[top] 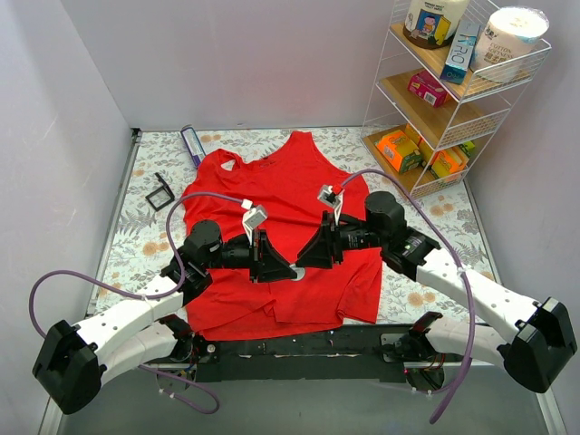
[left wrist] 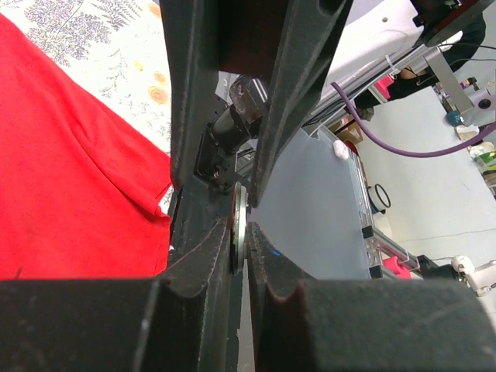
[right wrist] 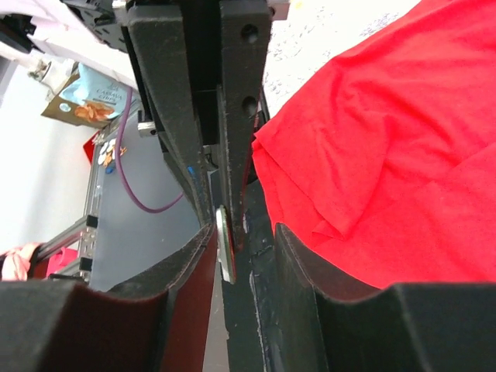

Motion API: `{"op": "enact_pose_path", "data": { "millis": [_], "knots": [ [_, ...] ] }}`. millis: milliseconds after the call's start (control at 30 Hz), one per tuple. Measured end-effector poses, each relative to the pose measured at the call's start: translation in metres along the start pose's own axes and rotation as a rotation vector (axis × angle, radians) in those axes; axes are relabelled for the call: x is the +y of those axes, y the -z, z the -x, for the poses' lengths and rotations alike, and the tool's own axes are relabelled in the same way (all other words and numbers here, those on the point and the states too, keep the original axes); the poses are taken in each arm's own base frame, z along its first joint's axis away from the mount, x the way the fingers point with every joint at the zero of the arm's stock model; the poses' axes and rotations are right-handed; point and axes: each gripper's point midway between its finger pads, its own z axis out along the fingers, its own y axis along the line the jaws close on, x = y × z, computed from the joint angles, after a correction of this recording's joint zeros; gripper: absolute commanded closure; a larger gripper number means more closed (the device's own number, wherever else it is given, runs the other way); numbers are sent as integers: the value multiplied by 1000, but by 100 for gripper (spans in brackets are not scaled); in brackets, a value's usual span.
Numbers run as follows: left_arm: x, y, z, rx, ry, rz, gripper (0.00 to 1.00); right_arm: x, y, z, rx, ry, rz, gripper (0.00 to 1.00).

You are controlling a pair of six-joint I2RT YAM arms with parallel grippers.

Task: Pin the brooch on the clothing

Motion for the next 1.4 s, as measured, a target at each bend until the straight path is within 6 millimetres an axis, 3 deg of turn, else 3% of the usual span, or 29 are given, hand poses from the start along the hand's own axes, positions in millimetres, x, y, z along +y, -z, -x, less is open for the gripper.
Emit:
{"op": "enact_pose_path", "data": {
  "millis": [200,333,467,533,567,633,667,733,800,1033,1100,1133,1400],
  "knots": [
    [-2,1,-4,18,6,-13,100,9,-10,-10,35,1,35,66],
    [1,2,-10,35,29,-2,100,10,-15,-15,54,-9,45,89],
    [1,4,-12,43,33,2,98,12,-16,-17,58,-11,54,99],
    [2,4,-14,46,36,4,86,11,-17,-18,55,-12,54,99],
    [2,4,-14,48,39,5,65,11,-17,-18,54,-13,52,99],
    [2,4,-14,45,36,7,49,9,-17,-18,48,-13,44,99],
    [1,3,-12,39,36,5,27,8,-18,-18,42,-12,35,99],
    [0,3,-10,29,19,0,15,4,-18,-20,34,-18,15,99],
    [-2,4,-7,9,11,-1,12,2,-18,-18,18,-23,-4,99],
    [-4,10,-5,-81,5,-2,16,8,-16,9,-132,8,-17,99],
    [-1,12,-9,-106,29,1,26,10,-16,18,-177,22,-17,99],
    [0,12,-9,-114,37,4,37,10,-16,22,-192,26,-18,99],
    [-2,13,8,-228,43,-3,56,15,-15,40,-268,36,-12,99]
  ]
}}
